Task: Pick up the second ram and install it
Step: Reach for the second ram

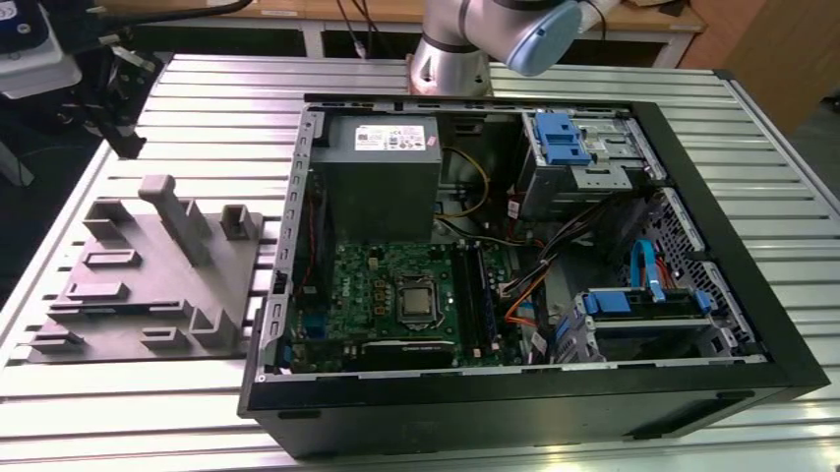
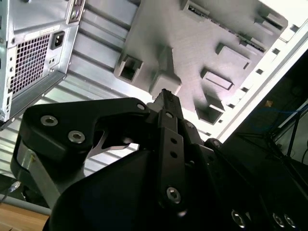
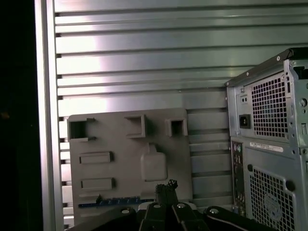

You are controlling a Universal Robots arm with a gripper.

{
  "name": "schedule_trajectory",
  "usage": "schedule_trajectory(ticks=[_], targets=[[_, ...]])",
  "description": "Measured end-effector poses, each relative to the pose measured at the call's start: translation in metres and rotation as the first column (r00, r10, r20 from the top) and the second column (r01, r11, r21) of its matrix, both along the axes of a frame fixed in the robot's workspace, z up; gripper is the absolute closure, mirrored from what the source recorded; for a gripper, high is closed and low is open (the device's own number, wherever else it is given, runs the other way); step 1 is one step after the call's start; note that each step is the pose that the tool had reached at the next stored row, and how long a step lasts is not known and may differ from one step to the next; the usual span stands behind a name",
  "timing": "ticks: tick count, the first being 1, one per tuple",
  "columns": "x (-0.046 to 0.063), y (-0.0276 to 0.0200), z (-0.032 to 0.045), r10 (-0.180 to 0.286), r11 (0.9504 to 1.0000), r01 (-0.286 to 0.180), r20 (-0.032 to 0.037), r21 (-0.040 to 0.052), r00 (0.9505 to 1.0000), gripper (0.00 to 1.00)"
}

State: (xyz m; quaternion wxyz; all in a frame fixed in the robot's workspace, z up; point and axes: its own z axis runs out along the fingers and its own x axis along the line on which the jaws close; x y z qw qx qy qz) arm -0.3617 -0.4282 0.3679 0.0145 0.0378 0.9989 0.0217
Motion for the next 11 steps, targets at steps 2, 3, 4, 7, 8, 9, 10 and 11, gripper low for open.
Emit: schedule_trajectory(ticks=[2, 3, 4, 7, 8, 9, 10, 11], targets=[[-0.001, -0.0044, -0.0006, 0.000, 1.0000, 0.000, 0.0002, 0.0002, 1.0000, 0.90], [-0.001, -0.0059, -0.0007, 0.000, 1.0000, 0.000, 0.0002, 0.0002, 1.0000, 0.90], [-0.001, -0.0071, -0.0009, 0.000, 1.0000, 0.000, 0.0001, 0.0001, 1.0000, 0.90], [-0.002, -0.0116, -0.0017, 0.000, 1.0000, 0.000, 0.0002, 0.0001, 1.0000, 0.90], [-0.003, -0.0130, -0.0021, 0.000, 1.0000, 0.000, 0.0002, 0.0001, 1.0000, 0.90], [-0.004, -0.0144, -0.0026, 0.000, 1.0000, 0.000, 0.0001, 0.0001, 1.0000, 0.90], [-0.004, -0.0158, -0.0030, 0.000, 1.0000, 0.000, 0.0003, 0.0002, 1.0000, 0.90], [-0.004, -0.0172, -0.0034, 0.000, 1.0000, 0.000, 0.0002, 0.0002, 1.0000, 0.90]])
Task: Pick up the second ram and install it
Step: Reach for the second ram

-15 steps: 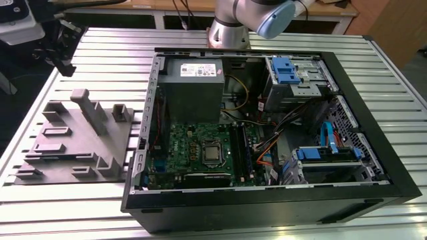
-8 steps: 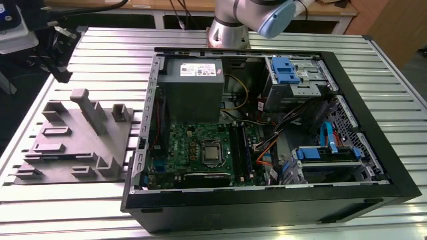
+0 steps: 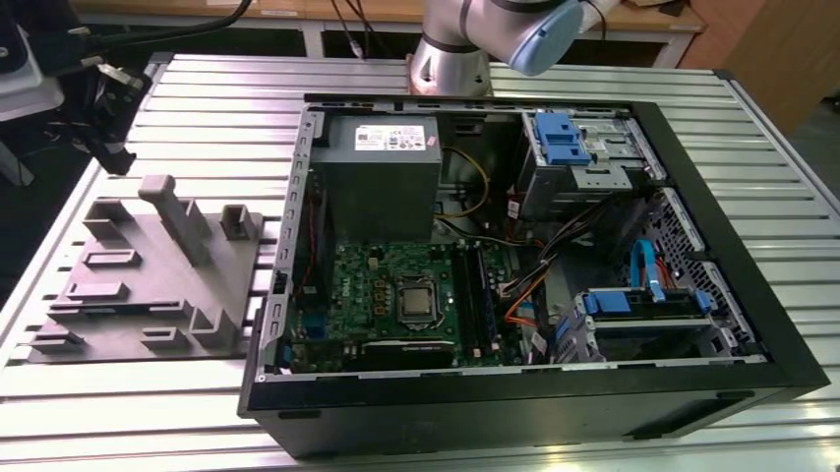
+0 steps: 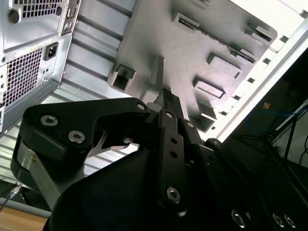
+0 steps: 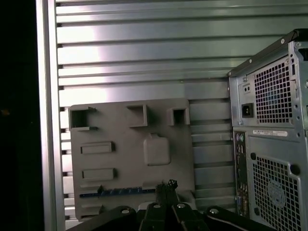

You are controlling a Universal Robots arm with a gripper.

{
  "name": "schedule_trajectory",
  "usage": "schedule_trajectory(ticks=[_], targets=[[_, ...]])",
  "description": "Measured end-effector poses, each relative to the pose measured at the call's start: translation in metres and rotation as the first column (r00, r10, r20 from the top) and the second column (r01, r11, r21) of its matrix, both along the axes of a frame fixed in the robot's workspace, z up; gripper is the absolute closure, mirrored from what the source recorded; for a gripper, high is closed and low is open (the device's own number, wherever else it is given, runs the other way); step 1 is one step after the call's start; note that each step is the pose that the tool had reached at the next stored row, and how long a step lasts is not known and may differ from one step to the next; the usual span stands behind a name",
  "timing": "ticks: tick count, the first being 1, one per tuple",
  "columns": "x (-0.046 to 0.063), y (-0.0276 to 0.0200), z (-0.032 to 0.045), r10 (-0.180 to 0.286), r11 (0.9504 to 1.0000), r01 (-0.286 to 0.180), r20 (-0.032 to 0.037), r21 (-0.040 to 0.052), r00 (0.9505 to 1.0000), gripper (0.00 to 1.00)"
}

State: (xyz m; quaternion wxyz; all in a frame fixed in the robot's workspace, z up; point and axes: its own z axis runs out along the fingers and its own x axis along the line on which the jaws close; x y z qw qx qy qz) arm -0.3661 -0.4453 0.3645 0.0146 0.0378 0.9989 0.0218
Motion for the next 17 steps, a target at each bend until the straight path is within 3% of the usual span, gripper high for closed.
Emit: schedule_trajectory(ticks=[17], targets=[[-0.009, -0.0219, -0.0088, 0.000, 1.0000, 0.000, -0.0001, -0.0001, 1.0000, 0.90]])
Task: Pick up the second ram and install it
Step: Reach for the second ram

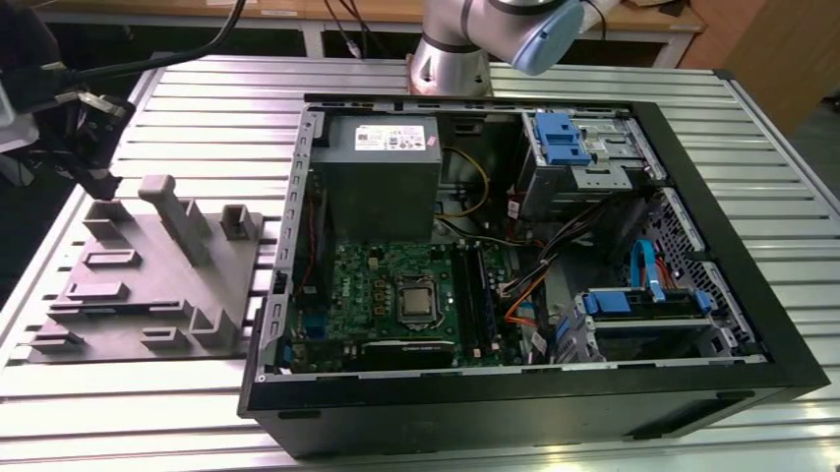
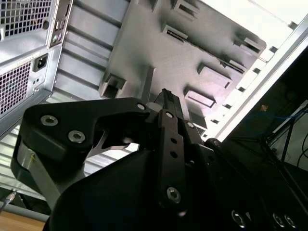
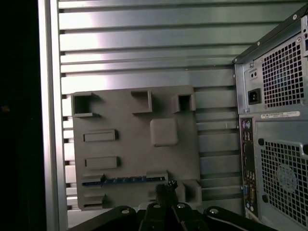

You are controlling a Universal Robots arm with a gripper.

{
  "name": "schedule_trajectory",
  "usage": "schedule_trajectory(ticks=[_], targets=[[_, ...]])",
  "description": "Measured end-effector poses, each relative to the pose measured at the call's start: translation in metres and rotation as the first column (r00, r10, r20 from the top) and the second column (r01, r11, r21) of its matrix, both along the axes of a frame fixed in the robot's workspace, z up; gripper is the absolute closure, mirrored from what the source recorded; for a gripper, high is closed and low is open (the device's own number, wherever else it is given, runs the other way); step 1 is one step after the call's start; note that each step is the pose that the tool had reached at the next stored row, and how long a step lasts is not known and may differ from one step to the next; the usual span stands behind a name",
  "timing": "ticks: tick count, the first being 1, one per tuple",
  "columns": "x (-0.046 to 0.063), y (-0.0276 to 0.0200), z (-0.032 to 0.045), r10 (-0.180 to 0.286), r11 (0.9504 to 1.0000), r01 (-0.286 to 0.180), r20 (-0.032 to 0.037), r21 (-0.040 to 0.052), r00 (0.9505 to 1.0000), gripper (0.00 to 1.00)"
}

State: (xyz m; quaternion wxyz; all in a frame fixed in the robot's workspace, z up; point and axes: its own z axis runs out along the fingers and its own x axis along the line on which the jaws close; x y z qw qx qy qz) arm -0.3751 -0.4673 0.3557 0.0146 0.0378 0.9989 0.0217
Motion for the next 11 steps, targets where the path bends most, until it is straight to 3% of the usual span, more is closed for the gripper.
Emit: schedule_trajectory(ticks=[11], targets=[[-0.009, -0.0182, -0.0089, 0.000, 1.0000, 0.000, 0.0001, 0.0001, 1.0000, 0.90]])
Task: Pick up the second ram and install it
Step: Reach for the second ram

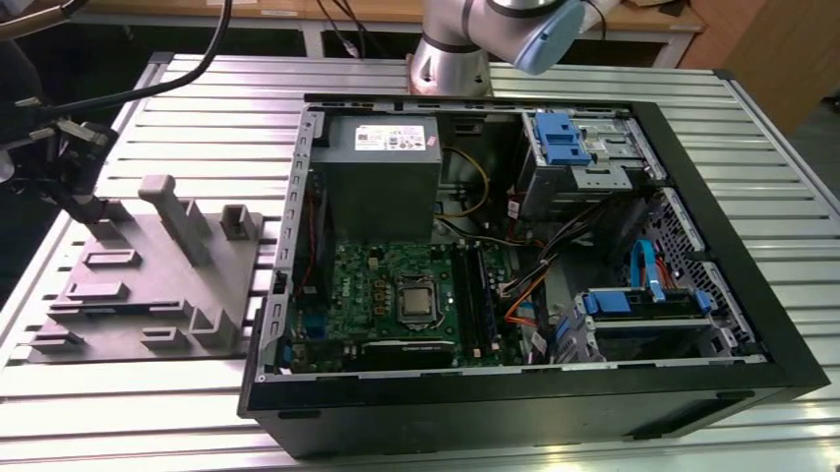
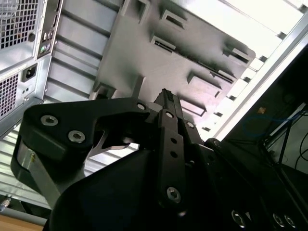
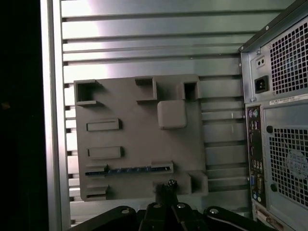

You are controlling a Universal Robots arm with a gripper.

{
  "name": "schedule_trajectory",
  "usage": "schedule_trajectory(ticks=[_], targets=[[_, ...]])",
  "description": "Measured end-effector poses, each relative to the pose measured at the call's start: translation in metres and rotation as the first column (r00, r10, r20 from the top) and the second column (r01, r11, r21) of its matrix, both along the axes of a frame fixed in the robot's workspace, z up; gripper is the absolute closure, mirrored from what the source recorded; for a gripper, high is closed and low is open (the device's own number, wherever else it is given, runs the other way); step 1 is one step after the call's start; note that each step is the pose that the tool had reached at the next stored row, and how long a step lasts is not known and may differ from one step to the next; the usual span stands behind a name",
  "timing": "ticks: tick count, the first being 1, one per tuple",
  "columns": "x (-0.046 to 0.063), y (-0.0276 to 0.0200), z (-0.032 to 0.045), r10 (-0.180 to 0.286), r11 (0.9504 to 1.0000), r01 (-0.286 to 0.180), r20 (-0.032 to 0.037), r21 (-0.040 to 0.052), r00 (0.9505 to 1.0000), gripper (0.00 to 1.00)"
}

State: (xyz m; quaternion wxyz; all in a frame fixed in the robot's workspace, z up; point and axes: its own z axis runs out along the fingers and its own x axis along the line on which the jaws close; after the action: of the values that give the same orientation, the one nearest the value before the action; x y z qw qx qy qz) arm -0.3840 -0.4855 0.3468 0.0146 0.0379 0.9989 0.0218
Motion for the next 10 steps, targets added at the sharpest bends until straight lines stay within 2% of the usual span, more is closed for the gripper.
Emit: schedule_trajectory(ticks=[6, 10], targets=[[-0.005, -0.0078, -0.0059, 0.000, 1.0000, 0.000, -0.0001, -0.0001, 1.0000, 0.90], [-0.010, -0.0091, -0.0113, 0.000, 1.0000, 0.000, -0.0003, -0.0004, 1.0000, 0.90]])
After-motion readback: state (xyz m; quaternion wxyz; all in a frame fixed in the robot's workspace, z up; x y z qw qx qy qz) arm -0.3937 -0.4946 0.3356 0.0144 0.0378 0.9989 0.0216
